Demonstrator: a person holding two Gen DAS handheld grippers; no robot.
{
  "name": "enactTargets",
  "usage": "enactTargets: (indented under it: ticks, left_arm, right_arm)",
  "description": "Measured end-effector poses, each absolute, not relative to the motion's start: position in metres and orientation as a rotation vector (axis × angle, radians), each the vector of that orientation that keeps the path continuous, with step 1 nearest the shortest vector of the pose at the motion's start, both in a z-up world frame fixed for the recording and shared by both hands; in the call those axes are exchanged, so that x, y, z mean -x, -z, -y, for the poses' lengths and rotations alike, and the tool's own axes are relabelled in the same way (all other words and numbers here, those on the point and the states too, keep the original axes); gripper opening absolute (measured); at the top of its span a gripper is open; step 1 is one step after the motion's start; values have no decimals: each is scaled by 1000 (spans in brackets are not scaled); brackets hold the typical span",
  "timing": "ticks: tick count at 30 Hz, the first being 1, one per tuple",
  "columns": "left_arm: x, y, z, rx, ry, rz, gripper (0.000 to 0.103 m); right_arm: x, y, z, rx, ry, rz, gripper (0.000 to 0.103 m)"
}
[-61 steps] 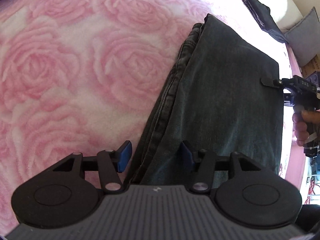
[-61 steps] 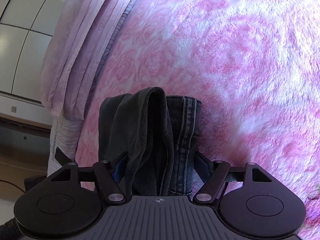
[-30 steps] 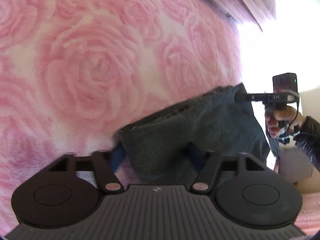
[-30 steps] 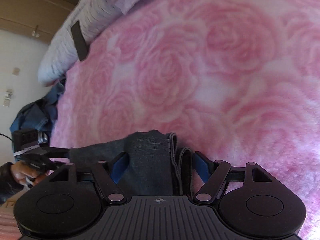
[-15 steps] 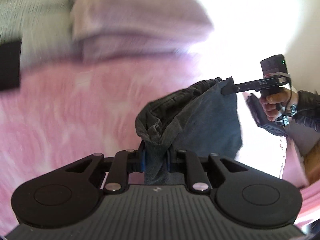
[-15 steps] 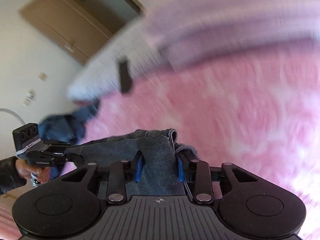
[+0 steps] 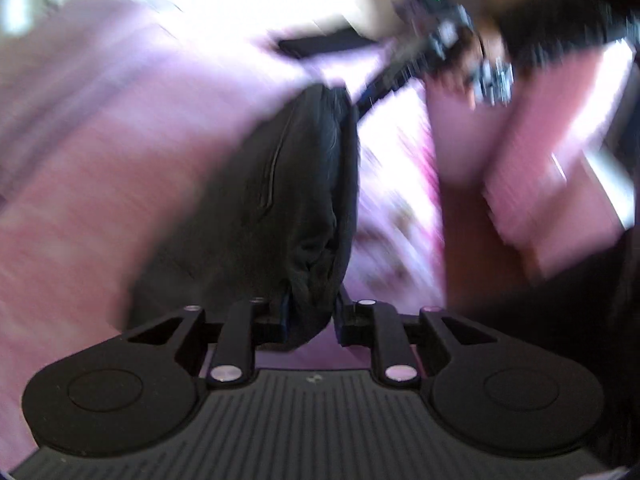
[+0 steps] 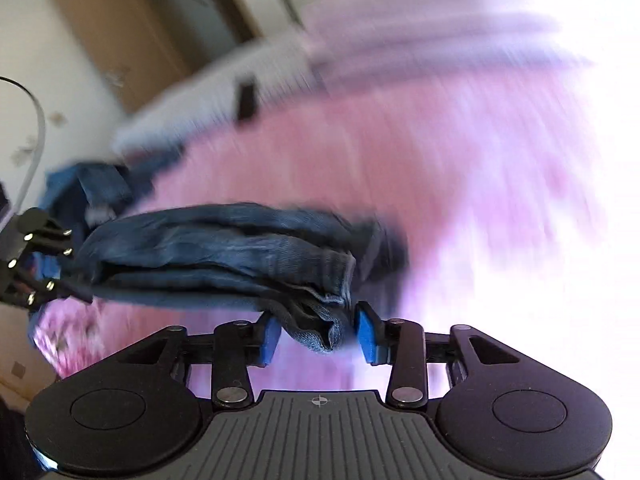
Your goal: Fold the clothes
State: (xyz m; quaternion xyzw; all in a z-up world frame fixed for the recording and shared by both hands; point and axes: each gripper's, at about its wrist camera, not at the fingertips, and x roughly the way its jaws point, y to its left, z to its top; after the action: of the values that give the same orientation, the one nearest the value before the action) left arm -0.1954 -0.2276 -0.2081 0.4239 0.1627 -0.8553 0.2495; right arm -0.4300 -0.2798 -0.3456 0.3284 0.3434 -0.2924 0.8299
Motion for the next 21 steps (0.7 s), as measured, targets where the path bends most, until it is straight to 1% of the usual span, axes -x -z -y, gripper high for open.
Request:
enactTargets:
  ticks: [4, 6, 8, 12, 16, 19, 21]
  left_arm:
    - [189, 238, 192, -1235, 2275, -648, 17]
    - [178, 237, 198, -1184, 2194, -727, 17]
    - [170, 234, 212, -1108, 2110, -777, 17]
    - [165, 229, 248, -955, 1944, -807, 22]
    - [173, 234, 300, -831, 1851, -822, 24]
    - [174, 250, 335, -773, 1806, -838, 24]
    - [174, 264, 357, -759, 1763, -870, 24]
  right_arm:
    - [452, 366, 206, -772, 756, -870, 42]
    - [459, 361, 191, -817, 805, -856, 42]
    - [461, 353, 191, -856, 829, -792, 43]
    - [453, 338, 227, -891, 807, -649, 44]
    - [412, 330, 291, -875, 714, -533, 44]
    - [372, 338, 338, -818, 637, -516, 44]
    - [348, 354, 364, -782, 602, -578, 44]
